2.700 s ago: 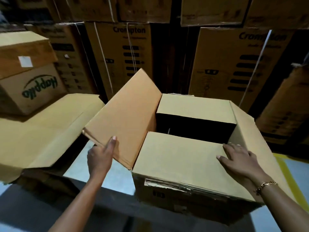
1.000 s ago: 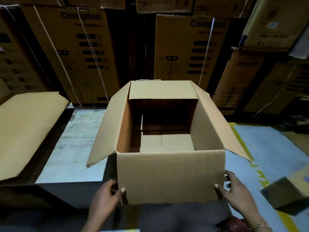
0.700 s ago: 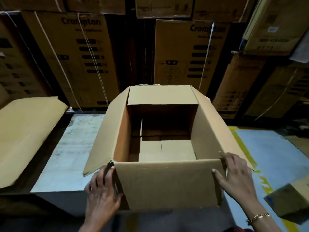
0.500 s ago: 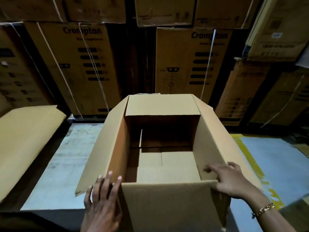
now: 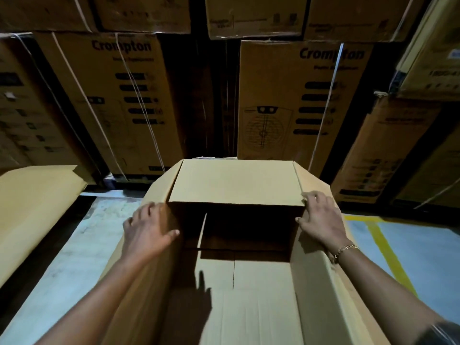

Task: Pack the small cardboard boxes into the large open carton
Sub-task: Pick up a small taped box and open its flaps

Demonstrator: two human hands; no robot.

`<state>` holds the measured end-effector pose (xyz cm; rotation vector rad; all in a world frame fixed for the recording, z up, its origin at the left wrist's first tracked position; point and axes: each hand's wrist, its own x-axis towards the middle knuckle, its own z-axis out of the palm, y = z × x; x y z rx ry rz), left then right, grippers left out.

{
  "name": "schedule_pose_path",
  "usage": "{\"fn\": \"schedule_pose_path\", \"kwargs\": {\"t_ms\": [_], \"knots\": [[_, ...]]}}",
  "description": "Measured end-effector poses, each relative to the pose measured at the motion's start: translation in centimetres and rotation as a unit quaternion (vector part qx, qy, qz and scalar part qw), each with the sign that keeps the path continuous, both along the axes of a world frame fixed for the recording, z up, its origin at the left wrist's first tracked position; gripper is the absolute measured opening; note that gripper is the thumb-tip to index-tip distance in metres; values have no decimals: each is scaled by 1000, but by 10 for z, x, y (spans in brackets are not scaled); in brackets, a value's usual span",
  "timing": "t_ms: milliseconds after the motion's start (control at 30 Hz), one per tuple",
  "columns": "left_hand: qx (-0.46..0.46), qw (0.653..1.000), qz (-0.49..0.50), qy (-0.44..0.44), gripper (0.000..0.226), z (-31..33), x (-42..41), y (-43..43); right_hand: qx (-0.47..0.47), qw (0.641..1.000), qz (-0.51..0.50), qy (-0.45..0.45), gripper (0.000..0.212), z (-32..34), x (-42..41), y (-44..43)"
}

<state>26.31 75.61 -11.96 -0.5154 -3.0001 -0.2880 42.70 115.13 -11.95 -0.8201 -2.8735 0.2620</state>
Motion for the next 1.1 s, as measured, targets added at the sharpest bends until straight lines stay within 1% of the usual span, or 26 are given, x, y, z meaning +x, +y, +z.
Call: {"fn": "schedule_pose_path", "kwargs": {"t_ms": [67,100,133,167,200,233,267,300,333,400,433,467,500,567,633,700,767,833,867,933,967,1033,1100], "knots": [[28,998,34,-43,93,-3,-36,5,-1,998,2,-57,83,0,-27,15],[55,995,46,-75,93,-5,-50,6,-5,997,9,-75,83,1,-37,21],[84,990,53,-102,92,-6,-64,7,-7,997,19,-74,79,3,-46,28],[112,985,53,-122,89,-7,-76,9,-15,998,29,-47,74,5,-51,34],[139,981,45,-131,86,-9,-87,11,-42,998,37,12,66,8,-55,39],[168,975,37,-138,81,-9,-100,15,-89,992,38,87,58,11,-59,44],[196,969,29,-146,77,-9,-113,20,-142,977,32,156,51,14,-63,49],[218,963,26,-158,74,-6,-125,27,-193,960,21,201,45,18,-70,55],[236,958,22,-163,74,-2,-136,35,-242,944,7,224,41,24,-78,60],[271,949,14,-163,85,7,-158,53,-328,915,-19,235,30,35,-101,70],[290,943,15,-163,92,11,-168,63,-347,909,-31,229,23,40,-113,74],[305,938,17,-164,97,14,-176,73,-346,913,-45,211,20,44,-126,78],[312,937,16,-156,98,16,-182,83,-335,922,-62,185,28,45,-137,82],[300,948,8,-105,93,16,-188,101,-313,937,-106,110,47,42,-158,90],[255,964,-24,-63,95,10,-195,112,-294,946,-124,62,60,28,-176,102],[199,977,-63,-44,97,-3,-209,116,-286,949,-119,54,70,12,-190,112],[114,990,-67,-41,91,-14,-223,117,-267,956,-113,47,77,-2,-200,115],[5,996,-71,-51,86,-22,-230,119,-212,971,-103,43,75,-15,-206,114],[-24,996,-70,-58,83,-24,-231,120,-177,979,-84,49,72,-22,-207,112],[-34,995,-62,-66,78,-25,-231,124,-123,991,-28,33,67,-31,-207,111],[-30,996,-61,-66,74,-26,-232,125,-104,994,-12,4,61,-33,-207,111],[-25,996,-61,-66,68,-28,-235,125,-66,996,-17,-49,49,-33,-209,112],[-21,996,-57,-69,65,-29,-236,125,-45,996,-32,-68,46,-32,-212,110]]}}
